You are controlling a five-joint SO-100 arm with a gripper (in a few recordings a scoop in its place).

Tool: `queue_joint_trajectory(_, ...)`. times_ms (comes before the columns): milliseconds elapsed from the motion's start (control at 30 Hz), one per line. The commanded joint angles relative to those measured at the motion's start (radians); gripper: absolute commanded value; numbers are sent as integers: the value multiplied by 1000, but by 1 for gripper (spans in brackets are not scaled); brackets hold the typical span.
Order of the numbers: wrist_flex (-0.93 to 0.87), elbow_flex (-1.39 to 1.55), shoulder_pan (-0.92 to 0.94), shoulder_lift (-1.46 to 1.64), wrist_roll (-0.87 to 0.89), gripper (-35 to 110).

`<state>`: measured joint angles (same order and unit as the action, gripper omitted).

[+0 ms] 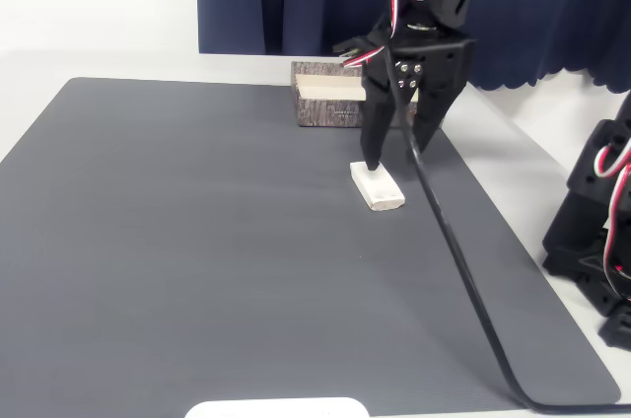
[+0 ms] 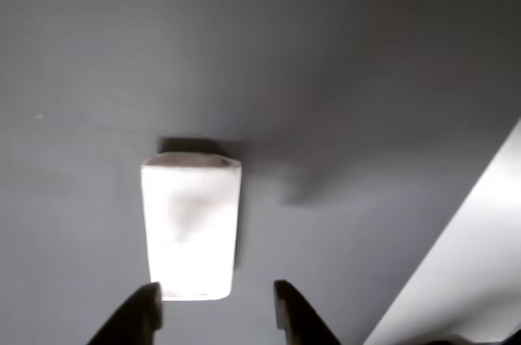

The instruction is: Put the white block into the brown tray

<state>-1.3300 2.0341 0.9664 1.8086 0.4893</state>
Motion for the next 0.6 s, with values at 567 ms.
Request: queue_joint_trajectory(567, 5, 11, 8, 38, 12, 49)
